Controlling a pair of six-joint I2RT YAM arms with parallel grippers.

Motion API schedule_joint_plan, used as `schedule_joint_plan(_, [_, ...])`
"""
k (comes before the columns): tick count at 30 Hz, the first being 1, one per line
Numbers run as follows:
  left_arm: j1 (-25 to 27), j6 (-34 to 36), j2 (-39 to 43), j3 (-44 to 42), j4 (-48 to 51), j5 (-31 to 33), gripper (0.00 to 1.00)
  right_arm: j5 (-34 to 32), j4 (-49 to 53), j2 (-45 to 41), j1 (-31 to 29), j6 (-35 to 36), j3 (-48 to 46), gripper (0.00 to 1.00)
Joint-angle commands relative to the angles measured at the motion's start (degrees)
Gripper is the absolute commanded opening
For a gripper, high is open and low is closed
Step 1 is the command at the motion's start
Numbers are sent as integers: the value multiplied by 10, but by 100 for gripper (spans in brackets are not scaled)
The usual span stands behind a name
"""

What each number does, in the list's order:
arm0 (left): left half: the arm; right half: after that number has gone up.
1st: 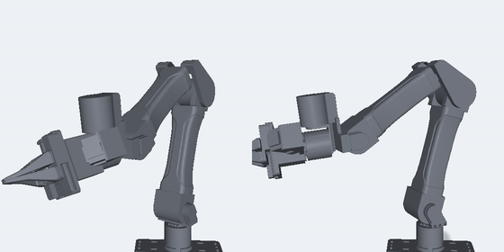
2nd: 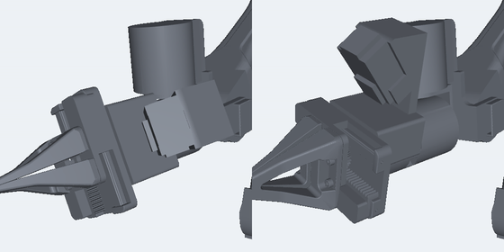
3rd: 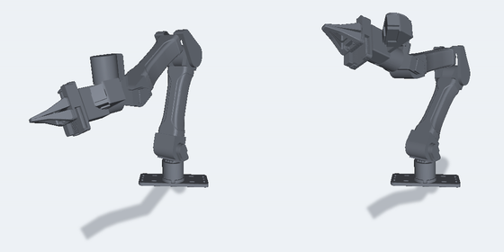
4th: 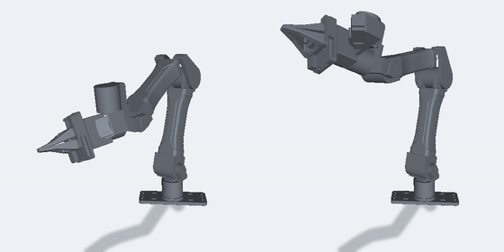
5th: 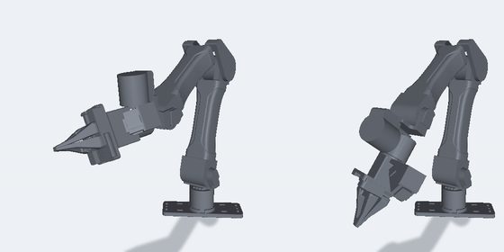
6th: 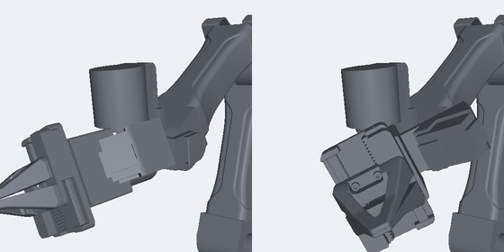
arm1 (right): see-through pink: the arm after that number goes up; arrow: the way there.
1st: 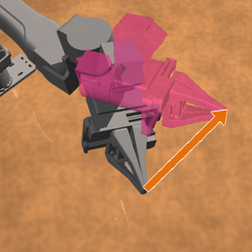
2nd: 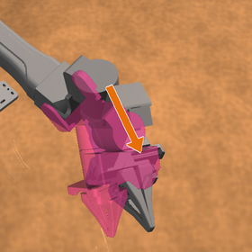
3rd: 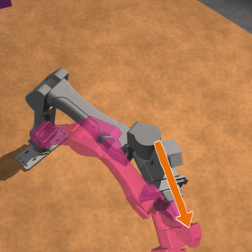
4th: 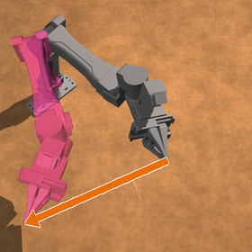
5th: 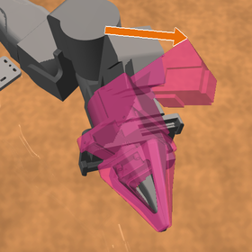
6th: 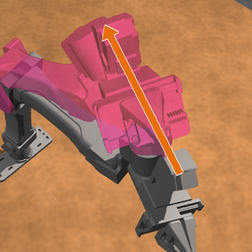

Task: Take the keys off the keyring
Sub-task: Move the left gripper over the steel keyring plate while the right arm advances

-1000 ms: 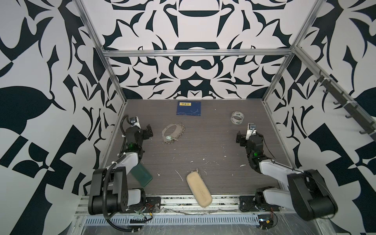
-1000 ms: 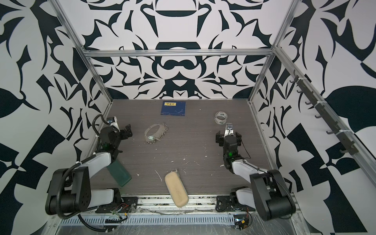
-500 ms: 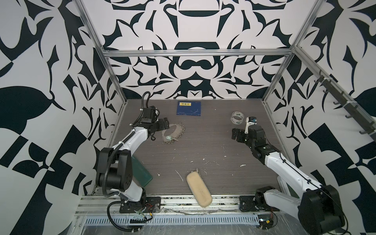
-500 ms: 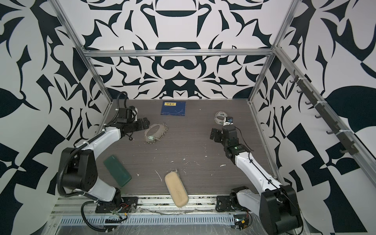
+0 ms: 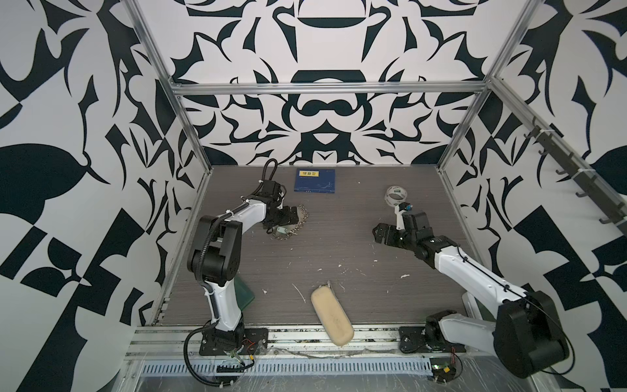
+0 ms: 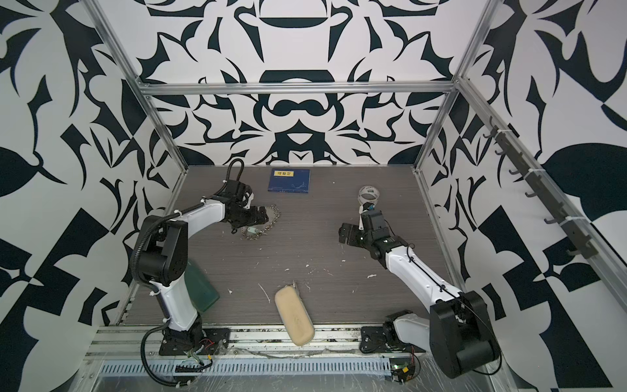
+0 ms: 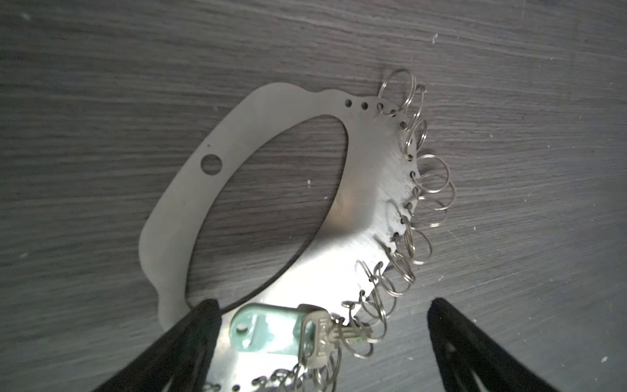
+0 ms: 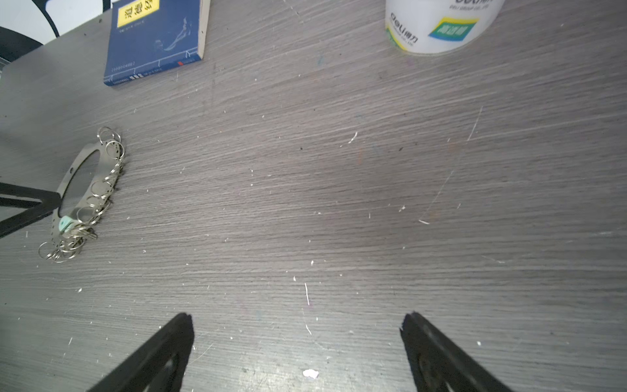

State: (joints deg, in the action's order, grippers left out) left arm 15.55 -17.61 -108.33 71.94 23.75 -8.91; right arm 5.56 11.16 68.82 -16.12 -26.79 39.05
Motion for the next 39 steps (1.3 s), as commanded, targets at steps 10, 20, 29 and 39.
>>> schedule_joint_plan(10, [14, 16, -55, 46, 26, -31, 99, 19, 35, -18, -1, 17, 19, 100])
schedule_joint_plan(20, [59, -34, -53, 61, 90, -36, 99, 14, 47, -33, -1, 25, 12, 100])
schedule_joint_plan(29, [203, -268, -26, 23, -69, -125, 99, 90, -25, -16, 2, -35, -9, 100])
schedule_joint_plan(39, [216, -231, 63, 38, 19, -1, 99, 130, -30, 56, 1, -59, 15, 98])
